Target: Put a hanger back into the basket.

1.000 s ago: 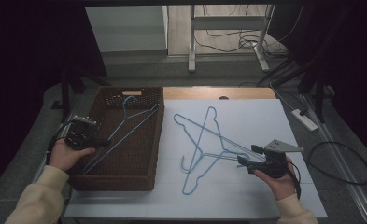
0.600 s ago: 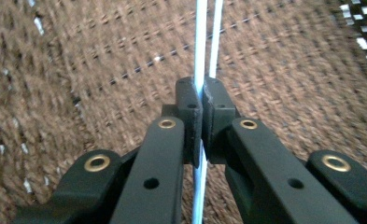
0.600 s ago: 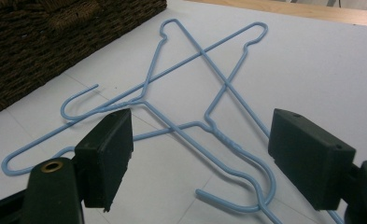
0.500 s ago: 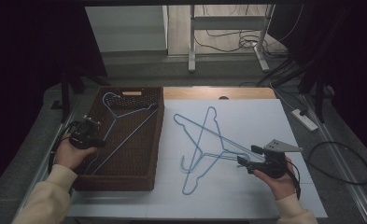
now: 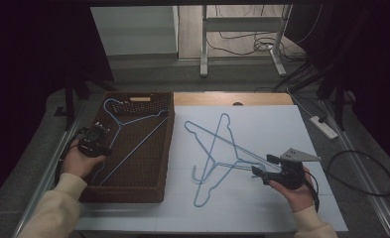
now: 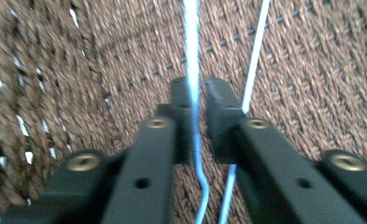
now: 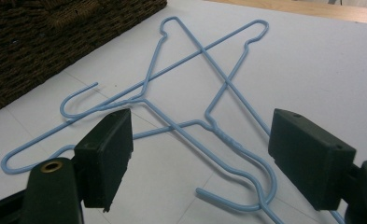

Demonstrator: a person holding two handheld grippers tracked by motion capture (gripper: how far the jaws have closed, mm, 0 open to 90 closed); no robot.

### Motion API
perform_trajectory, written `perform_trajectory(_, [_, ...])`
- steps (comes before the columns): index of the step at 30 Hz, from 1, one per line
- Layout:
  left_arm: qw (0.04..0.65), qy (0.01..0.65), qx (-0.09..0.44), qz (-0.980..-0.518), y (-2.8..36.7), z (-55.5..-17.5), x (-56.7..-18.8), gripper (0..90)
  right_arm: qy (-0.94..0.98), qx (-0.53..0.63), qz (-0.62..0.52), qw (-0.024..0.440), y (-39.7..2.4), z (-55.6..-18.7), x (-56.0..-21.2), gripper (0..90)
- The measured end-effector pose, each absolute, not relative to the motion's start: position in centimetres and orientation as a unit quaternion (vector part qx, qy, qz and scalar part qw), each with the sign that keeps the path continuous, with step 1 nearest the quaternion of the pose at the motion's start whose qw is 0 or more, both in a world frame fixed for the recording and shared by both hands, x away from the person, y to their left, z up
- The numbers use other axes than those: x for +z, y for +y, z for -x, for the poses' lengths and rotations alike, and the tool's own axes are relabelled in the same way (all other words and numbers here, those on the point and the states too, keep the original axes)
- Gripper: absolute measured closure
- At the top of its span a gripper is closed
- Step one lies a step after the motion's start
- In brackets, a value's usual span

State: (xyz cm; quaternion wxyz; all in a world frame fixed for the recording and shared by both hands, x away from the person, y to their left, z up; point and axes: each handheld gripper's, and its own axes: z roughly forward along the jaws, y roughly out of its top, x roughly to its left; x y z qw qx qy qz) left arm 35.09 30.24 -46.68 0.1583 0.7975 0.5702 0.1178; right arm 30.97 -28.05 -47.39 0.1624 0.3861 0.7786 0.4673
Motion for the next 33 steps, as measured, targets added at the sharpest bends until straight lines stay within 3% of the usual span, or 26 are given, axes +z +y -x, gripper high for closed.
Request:
perform_trajectory(5, [0.206, 0.558, 0.149, -0.79, 30.0, -34.2, -45.1, 53.3, 0.778, 0.467, -0.387, 0.162, -28.1, -31.0, -47.4, 22.7])
perform_trajectory(12, [0.303, 0.521, 0.168, -0.78, 29.3, -31.9, -42.3, 39.6, 0.777, 0.469, -0.387, 0.161, -28.1, -31.1, -47.4, 22.7])
perform_trajectory(33, [0.435, 0.434, 0.179, -0.769, 24.8, -26.6, -40.7, 34.6, 0.778, 0.47, -0.384, 0.162, -28.5, -31.1, -47.3, 22.8])
